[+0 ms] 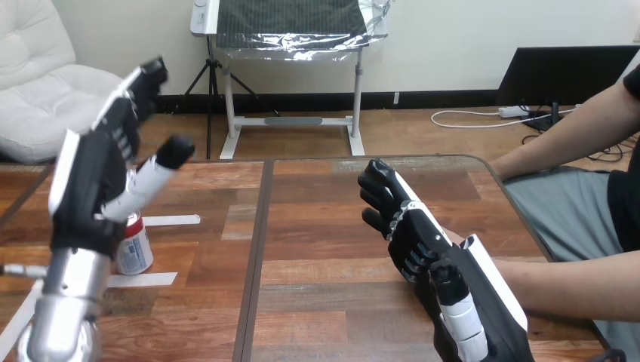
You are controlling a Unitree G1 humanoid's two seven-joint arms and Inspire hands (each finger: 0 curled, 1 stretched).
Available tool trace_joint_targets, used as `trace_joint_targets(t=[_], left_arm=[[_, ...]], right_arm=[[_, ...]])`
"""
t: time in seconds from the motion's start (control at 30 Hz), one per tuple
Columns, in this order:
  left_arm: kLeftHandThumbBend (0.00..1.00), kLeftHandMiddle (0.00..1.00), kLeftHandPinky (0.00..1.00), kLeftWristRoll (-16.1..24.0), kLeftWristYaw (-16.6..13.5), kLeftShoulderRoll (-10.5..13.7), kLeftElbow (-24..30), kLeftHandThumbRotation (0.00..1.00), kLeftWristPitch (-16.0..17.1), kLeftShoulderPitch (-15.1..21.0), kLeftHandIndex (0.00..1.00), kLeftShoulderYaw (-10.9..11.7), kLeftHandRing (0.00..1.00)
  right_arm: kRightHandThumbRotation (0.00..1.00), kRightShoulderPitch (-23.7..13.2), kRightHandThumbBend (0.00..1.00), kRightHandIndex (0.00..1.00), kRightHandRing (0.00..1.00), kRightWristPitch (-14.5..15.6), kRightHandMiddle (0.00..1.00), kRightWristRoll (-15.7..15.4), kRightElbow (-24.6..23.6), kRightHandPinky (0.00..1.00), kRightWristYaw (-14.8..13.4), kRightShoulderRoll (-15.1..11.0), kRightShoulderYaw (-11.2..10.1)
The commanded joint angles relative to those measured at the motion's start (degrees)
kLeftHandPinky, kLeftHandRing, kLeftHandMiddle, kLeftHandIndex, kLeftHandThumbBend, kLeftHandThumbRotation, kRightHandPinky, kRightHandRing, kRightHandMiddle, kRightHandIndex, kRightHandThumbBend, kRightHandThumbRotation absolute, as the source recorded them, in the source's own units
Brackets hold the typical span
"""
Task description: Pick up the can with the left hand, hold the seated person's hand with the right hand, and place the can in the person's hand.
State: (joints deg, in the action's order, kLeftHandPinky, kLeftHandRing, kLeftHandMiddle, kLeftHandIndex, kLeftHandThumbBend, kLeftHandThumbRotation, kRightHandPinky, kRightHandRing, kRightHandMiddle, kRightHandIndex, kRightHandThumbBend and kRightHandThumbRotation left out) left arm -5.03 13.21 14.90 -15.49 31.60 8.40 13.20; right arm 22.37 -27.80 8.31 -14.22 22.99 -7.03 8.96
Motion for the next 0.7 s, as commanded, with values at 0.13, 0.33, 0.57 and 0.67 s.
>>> trace_joint_targets(t=[0.13,0.33,0.57,0.67], left_arm=[[0.99,0.92,0.98,4.47,-3.08,4.49,-5.5,0.63,0.39,7.74,0.87,0.38,0.96],[0.94,0.93,0.97,7.28,-4.82,6.93,-10.17,0.61,1.39,10.78,0.87,0.14,0.96],[0.91,0.94,0.95,10.85,-7.04,9.95,-14.99,0.59,-0.11,14.37,0.89,-0.58,0.96],[0.91,0.94,0.93,12.03,-7.68,11.1,-17.38,0.59,-0.34,15.95,0.9,-0.96,0.96]], right_arm=[[1.0,-3.51,0.79,0.98,0.99,-1.59,0.97,0.81,0.03,0.98,-0.42,0.49,-0.09],[1.0,-3.49,0.79,0.98,1.0,-1.51,0.97,0.99,-0.17,0.98,-0.43,0.41,-0.21],[1.0,-3.17,0.79,0.98,1.0,-1.17,0.97,1.21,-0.74,0.99,-0.57,0.34,-0.35],[1.0,-3.1,0.79,0.98,0.99,-1.0,0.97,1.44,-0.87,0.99,-0.54,0.28,-0.4]])
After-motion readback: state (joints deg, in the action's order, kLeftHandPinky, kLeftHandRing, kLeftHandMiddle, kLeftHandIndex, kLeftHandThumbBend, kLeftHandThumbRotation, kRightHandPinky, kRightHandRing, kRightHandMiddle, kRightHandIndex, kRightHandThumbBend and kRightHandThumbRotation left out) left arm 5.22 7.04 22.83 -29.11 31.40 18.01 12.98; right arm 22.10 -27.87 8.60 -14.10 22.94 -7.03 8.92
